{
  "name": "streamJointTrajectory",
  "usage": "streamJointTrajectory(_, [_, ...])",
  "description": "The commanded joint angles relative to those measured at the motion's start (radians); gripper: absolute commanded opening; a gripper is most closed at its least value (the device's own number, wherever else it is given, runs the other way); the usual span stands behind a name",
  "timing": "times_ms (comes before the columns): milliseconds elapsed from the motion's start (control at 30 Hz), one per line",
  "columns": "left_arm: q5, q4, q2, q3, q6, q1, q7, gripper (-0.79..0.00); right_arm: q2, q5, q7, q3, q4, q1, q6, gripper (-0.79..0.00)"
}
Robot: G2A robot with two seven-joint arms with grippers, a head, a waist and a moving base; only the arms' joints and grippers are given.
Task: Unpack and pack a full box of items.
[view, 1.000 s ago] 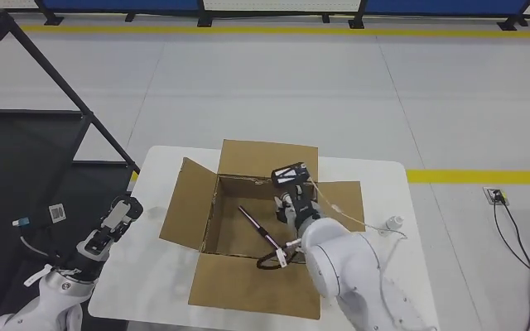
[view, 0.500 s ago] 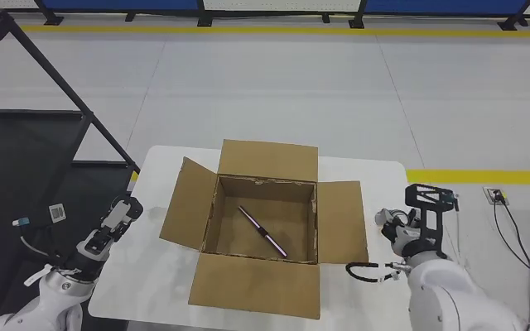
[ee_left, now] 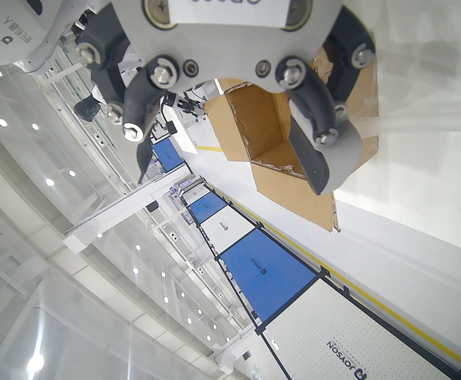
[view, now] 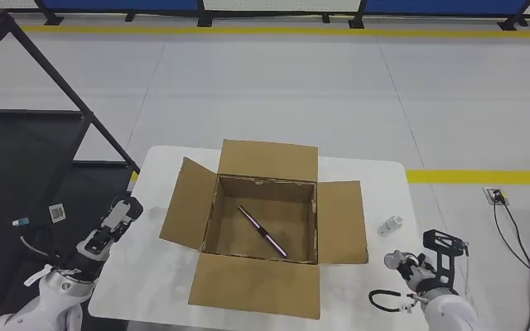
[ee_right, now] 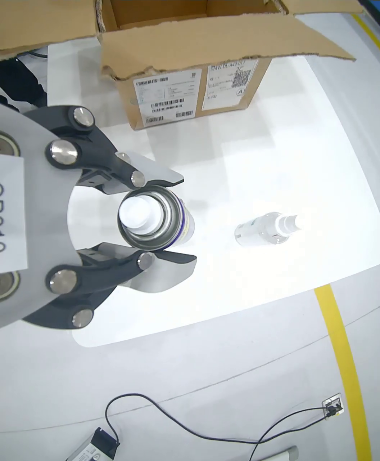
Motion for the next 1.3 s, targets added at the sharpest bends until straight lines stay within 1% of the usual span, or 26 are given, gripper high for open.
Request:
streamJointTrajectory(0, [0.0,0.0,0.0,0.0,0.0,0.0,0.0,0.0,0.001,0.001,-0.018,0.001,0.045,0.025,-0.003,-0.785])
streamJointTrajectory(167, [0.0,0.0,0.0,0.0,0.0,0.0,0.0,0.0,0.006,-0.036,0.027,-0.008,0.162,0.121,0.0,-0.785])
streamJointTrajectory(300, [0.0,0.0,0.0,0.0,0.0,0.0,0.0,0.0,0.011,-0.037,0.058,-0.008,0.265,0.203,-0.017,-0.785])
streamJointTrajectory(467, [0.0,0.0,0.0,0.0,0.0,0.0,0.0,0.0,0.015,-0.042,0.085,-0.015,0.34,0.262,-0.031,-0.785])
streamJointTrajectory(500, [0.0,0.0,0.0,0.0,0.0,0.0,0.0,0.0,0.016,-0.044,0.094,-0.017,0.351,0.271,-0.034,-0.767])
streamJointTrajectory(600, [0.0,0.0,0.0,0.0,0.0,0.0,0.0,0.0,0.019,-0.049,0.114,-0.02,0.382,0.293,-0.041,-0.634])
streamJointTrajectory(633, [0.0,0.0,0.0,0.0,0.0,0.0,0.0,0.0,0.02,-0.051,0.115,-0.022,0.39,0.299,-0.041,-0.551])
streamJointTrajectory(667, [0.0,0.0,0.0,0.0,0.0,0.0,0.0,0.0,0.02,-0.049,0.115,-0.023,0.396,0.303,-0.039,-0.499])
streamJointTrajectory(700, [0.0,0.0,0.0,0.0,0.0,0.0,0.0,0.0,0.02,-0.047,0.113,-0.022,0.401,0.305,-0.038,-0.474])
streamJointTrajectory(733, [0.0,0.0,0.0,0.0,0.0,0.0,0.0,0.0,0.021,-0.044,0.112,-0.021,0.404,0.306,-0.038,-0.428])
streamJointTrajectory(800, [0.0,0.0,0.0,0.0,0.0,0.0,0.0,0.0,0.022,-0.04,0.109,-0.017,0.405,0.306,-0.036,-0.397])
streamJointTrajectory(867, [0.0,0.0,0.0,0.0,0.0,0.0,0.0,0.0,0.023,-0.037,0.108,-0.011,0.393,0.302,-0.035,-0.268])
streamJointTrajectory(933, [0.0,0.0,0.0,0.0,0.0,0.0,0.0,0.0,0.025,-0.043,0.111,-0.007,0.375,0.296,-0.031,-0.095])
streamJointTrajectory(1000, [0.0,0.0,0.0,0.0,0.0,0.0,0.0,0.0,0.027,-0.056,0.113,-0.002,0.352,0.29,-0.023,-0.003])
streamJointTrajectory(1067, [0.0,0.0,0.0,0.0,0.0,0.0,0.0,0.0,0.028,-0.065,0.114,0.006,0.314,0.285,-0.007,0.0])
streamJointTrajectory(1133, [0.0,0.0,0.0,0.0,0.0,0.0,0.0,0.0,0.027,-0.052,0.096,0.019,0.234,0.276,0.026,0.0])
streamJointTrajectory(1200, [0.0,0.0,0.0,0.0,0.0,0.0,0.0,0.0,0.024,-0.035,0.058,0.022,0.109,0.252,0.056,0.0])
streamJointTrajectory(1267, [0.0,0.0,0.0,0.0,0.0,0.0,0.0,0.0,0.022,-0.034,0.03,-0.01,-0.034,0.226,0.046,0.0])
